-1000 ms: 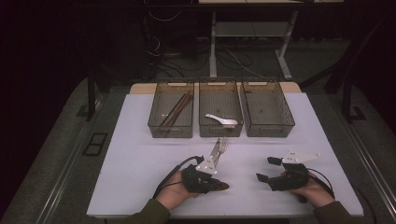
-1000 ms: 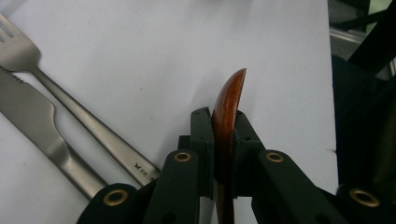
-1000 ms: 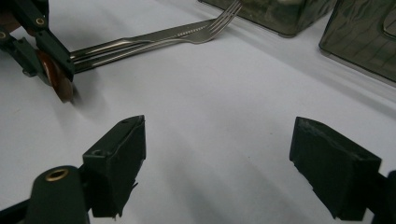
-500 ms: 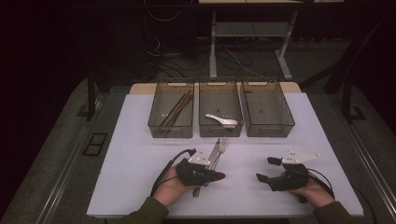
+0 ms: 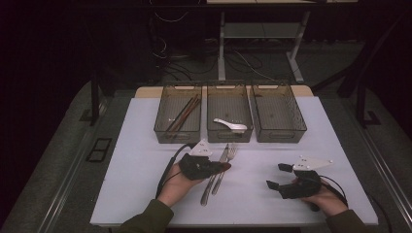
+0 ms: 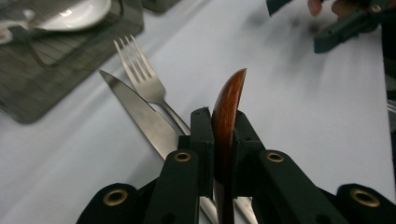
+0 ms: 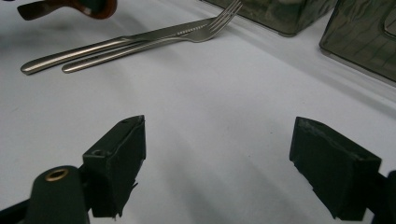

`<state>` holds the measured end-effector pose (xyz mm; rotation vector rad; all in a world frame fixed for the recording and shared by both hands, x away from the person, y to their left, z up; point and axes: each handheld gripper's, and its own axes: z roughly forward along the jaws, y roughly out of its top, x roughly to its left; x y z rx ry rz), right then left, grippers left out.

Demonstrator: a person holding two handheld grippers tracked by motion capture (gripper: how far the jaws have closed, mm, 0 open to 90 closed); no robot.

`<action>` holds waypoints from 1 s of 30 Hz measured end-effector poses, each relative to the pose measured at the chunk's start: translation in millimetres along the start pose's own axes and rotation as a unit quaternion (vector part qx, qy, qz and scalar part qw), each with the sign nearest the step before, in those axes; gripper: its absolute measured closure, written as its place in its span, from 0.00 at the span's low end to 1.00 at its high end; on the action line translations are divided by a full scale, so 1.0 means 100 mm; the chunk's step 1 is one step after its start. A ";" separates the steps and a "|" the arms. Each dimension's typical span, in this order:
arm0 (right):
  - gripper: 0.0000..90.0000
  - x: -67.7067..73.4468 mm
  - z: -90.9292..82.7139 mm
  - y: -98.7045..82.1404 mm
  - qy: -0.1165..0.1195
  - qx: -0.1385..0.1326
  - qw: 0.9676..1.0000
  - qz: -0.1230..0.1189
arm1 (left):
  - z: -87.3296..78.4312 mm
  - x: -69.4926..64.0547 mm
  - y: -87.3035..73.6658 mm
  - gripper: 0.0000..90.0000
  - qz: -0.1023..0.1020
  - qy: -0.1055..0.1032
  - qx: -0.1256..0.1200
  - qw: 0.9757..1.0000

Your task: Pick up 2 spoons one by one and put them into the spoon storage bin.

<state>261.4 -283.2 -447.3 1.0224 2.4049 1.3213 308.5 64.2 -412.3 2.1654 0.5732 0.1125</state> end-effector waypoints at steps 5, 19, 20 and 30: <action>0.20 0.00 0.00 0.00 0.000 0.000 1.000 0.000 | 0.00 0.08 0.08 0.91 -0.008 0.011 -0.017 1.000; 0.20 0.00 0.00 0.00 0.001 0.003 1.000 0.004 | 0.10 0.34 0.33 0.90 -0.029 0.024 -0.043 0.998; 0.20 0.01 0.00 0.00 0.002 0.005 1.000 0.007 | 0.11 0.36 0.35 0.90 -0.030 0.025 -0.043 0.998; 0.20 0.01 0.00 0.00 0.001 0.000 1.000 0.000 | 0.16 0.51 0.61 0.90 -0.033 0.033 -0.049 0.998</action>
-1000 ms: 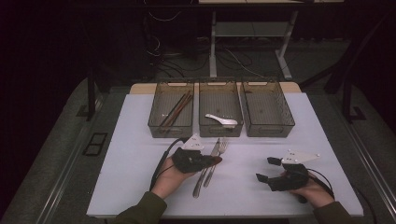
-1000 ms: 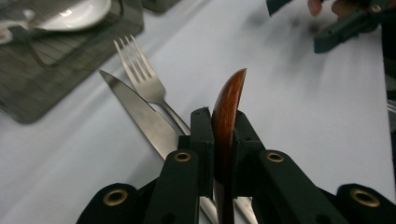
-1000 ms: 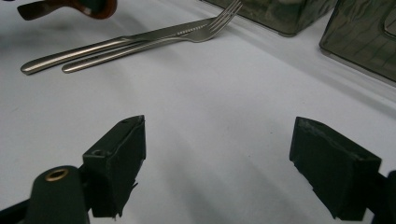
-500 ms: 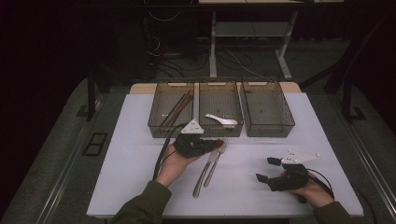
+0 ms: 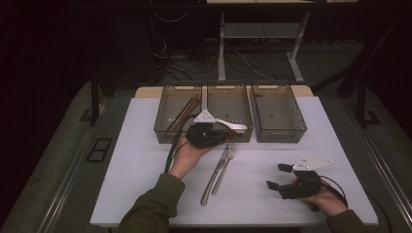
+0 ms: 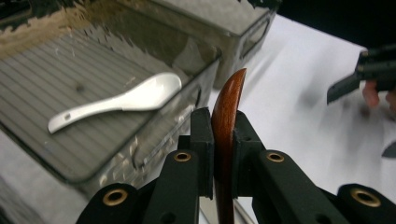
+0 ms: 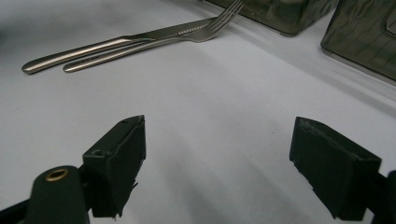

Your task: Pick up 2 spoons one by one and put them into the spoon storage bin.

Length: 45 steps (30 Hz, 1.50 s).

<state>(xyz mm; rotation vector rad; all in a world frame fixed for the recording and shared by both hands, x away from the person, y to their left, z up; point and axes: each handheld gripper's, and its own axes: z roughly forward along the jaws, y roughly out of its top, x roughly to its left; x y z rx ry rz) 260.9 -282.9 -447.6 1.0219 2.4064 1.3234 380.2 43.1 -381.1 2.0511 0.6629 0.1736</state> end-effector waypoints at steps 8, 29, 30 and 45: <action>0.20 0.00 0.00 0.00 0.000 -0.001 1.000 0.000 | 0.08 0.09 0.27 0.90 0.005 0.011 -0.001 1.000; 0.20 0.01 0.00 0.00 0.004 -0.001 1.000 -0.002 | 0.43 0.48 0.88 0.90 -0.004 0.058 -0.019 0.998; 0.20 0.01 0.00 0.00 0.006 -0.001 1.000 -0.003 | 0.46 0.49 0.89 0.90 -0.008 0.059 -0.023 0.998; 0.20 0.01 -0.01 0.00 0.010 -0.005 1.000 -0.005 | 0.81 0.71 0.88 0.90 -0.050 0.081 -0.031 0.995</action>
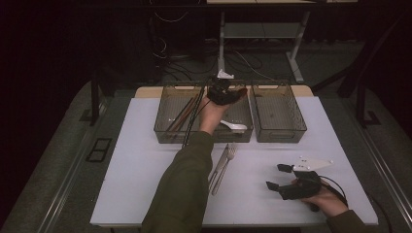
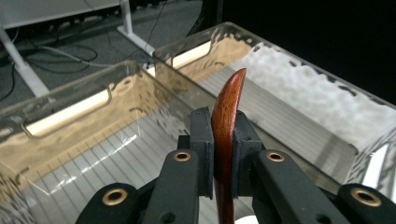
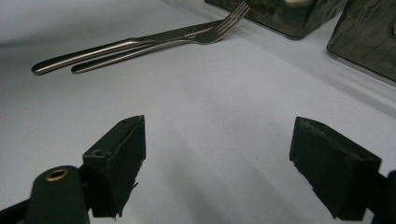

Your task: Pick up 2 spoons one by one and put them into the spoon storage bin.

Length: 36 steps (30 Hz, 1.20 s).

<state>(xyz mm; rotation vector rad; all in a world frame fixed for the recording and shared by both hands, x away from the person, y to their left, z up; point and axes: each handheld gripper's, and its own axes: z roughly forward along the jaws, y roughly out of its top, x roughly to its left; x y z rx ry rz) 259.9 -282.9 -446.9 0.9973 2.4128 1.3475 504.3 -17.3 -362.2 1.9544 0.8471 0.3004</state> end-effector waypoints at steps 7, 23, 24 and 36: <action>0.20 0.00 0.00 0.00 -0.001 0.001 1.000 0.001 | 0.13 0.02 -0.08 0.87 -0.019 0.005 0.030 0.999; 0.20 -0.01 -0.01 0.00 -0.001 0.000 1.000 0.000 | 0.03 -0.05 -0.07 0.48 -0.002 -0.021 0.029 0.999; 0.20 -0.01 -0.01 0.00 -0.001 0.000 1.000 0.001 | 0.02 -0.06 -0.07 0.46 0.000 -0.023 0.027 0.999; 0.20 -0.01 0.00 -0.01 -0.003 0.004 1.000 -0.001 | -0.28 -0.32 -0.14 0.32 0.033 -0.049 0.026 0.998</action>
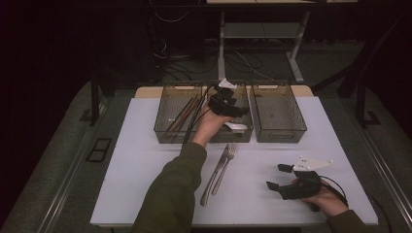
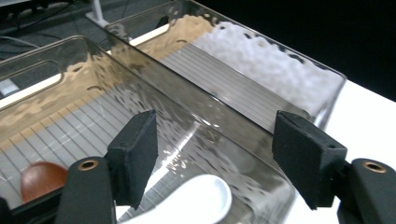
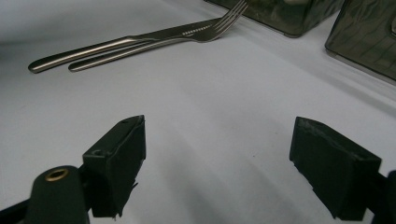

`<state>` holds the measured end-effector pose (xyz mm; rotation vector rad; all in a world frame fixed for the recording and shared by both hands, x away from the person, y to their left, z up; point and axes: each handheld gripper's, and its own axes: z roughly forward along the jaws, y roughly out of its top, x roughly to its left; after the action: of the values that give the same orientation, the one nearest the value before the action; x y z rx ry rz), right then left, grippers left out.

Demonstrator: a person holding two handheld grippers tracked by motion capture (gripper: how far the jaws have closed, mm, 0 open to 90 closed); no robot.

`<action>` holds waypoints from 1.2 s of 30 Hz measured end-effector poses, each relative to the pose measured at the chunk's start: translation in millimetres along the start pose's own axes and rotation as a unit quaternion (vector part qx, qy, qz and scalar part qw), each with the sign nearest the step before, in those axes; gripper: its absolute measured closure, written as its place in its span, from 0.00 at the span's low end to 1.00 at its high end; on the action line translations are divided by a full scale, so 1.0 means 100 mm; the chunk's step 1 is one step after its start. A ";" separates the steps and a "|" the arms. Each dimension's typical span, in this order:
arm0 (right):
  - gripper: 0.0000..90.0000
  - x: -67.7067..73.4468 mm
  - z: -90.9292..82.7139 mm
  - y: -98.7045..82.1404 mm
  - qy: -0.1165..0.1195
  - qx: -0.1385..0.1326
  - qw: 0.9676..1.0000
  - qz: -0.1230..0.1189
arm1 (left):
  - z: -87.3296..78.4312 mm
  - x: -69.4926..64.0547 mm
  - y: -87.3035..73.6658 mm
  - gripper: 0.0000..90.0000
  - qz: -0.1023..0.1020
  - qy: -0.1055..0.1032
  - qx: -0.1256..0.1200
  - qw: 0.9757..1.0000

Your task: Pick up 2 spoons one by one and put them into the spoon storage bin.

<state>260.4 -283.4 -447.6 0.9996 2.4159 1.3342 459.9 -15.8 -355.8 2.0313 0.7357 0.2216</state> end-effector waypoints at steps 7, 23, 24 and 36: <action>0.20 0.01 0.00 0.00 0.000 0.001 1.000 0.000 | -0.20 -0.17 -0.15 0.31 0.017 -0.002 0.012 1.000; 0.20 0.01 0.01 0.00 -0.003 0.004 1.000 -0.002 | -0.71 -0.51 -0.76 0.53 0.033 -0.003 0.026 0.999; 0.20 0.01 0.01 0.00 -0.003 0.004 1.000 -0.002 | -0.74 -0.52 -0.81 0.57 0.036 -0.001 0.029 0.999; 0.20 0.01 0.02 -0.01 -0.005 0.008 1.000 0.000 | -0.99 -0.68 -1.32 0.91 0.039 -0.013 0.050 0.998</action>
<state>260.1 -282.0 -448.9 1.0069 2.4221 1.3086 307.9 66.9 -401.4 2.1567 0.6629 0.2069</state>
